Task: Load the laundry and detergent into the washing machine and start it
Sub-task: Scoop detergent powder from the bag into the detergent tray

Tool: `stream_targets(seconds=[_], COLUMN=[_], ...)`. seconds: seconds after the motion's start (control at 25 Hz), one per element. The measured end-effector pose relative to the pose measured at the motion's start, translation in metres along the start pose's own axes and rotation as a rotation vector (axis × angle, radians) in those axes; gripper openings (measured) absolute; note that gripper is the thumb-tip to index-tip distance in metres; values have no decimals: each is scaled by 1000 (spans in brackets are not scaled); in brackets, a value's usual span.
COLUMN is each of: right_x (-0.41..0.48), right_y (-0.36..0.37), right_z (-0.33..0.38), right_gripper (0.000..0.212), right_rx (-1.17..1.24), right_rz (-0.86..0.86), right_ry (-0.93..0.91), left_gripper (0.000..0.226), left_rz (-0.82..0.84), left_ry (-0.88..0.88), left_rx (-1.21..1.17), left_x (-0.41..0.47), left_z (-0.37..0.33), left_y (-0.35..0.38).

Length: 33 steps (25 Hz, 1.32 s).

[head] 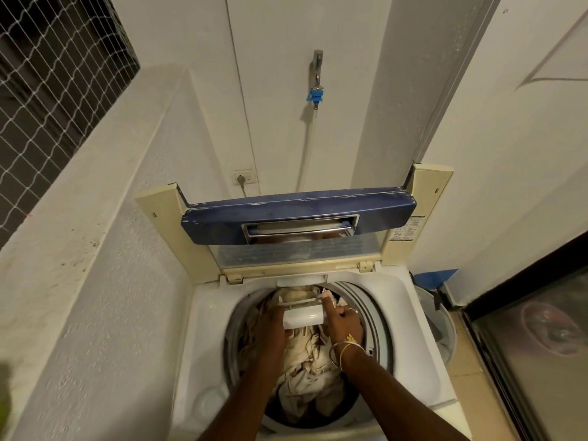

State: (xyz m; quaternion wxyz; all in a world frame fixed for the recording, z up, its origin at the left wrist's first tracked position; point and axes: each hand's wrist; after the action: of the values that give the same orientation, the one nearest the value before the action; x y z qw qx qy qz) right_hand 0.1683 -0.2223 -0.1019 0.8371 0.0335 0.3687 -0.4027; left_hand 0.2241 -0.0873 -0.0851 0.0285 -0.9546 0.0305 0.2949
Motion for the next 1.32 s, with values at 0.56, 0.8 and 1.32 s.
stream_targets(seconds=[0.56,0.8,1.32], right_x=[-85,-121,-213], right_y=[-30,-58,-145], right_z=[-13,-11,-47], right_gripper=[6,5,26], right_rx=[88,83,-23], right_rz=[216,303,468], right_ry=[1,-74,-549], left_gripper=[35,42,43], left_rz=[136,169,1], left_ry=[186,301,500], left_rx=[130,129,97], left_x=[-67,-126,-287], left_z=[13,-3,17], left_y=[-62,-74,-96])
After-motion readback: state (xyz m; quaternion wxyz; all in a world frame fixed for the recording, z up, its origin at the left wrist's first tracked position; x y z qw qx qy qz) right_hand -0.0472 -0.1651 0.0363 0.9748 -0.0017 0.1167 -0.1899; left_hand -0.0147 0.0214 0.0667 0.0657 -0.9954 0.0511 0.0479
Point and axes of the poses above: each hand's wrist, its own x-axis towards the middle knuckle, its own y-axis out of the palm, z = x × y, and after that the axes turned 8 degrees about y, right-handed
